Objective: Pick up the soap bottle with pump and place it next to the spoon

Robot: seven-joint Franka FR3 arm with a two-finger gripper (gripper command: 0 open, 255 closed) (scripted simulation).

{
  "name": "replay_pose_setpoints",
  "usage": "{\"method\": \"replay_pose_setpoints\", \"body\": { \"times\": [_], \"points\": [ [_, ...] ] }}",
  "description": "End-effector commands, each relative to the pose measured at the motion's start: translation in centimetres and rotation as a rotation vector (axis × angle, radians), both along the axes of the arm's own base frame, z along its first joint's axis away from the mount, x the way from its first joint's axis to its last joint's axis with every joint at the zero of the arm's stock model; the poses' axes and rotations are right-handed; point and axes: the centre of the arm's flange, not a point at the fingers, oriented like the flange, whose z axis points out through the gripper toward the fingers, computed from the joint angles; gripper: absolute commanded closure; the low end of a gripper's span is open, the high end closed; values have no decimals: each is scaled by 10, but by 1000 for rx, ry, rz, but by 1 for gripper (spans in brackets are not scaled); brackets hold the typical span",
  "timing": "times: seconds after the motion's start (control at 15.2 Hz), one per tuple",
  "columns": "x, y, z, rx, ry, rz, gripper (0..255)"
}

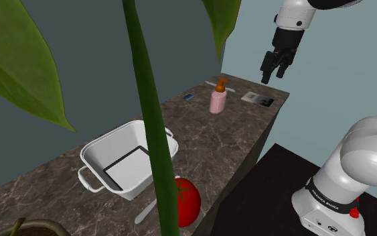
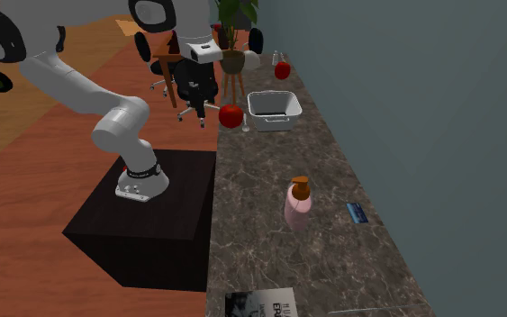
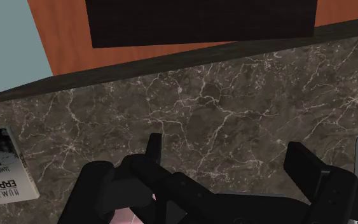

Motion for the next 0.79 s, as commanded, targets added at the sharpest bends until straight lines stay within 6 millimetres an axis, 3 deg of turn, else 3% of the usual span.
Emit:
{"method": "replay_pose_setpoints", "body": {
  "times": [0.0,0.73],
  "points": [
    [0,0,0,0,0,0,0],
    [122,-43,-59,-76,6,7,0]
  ]
}}
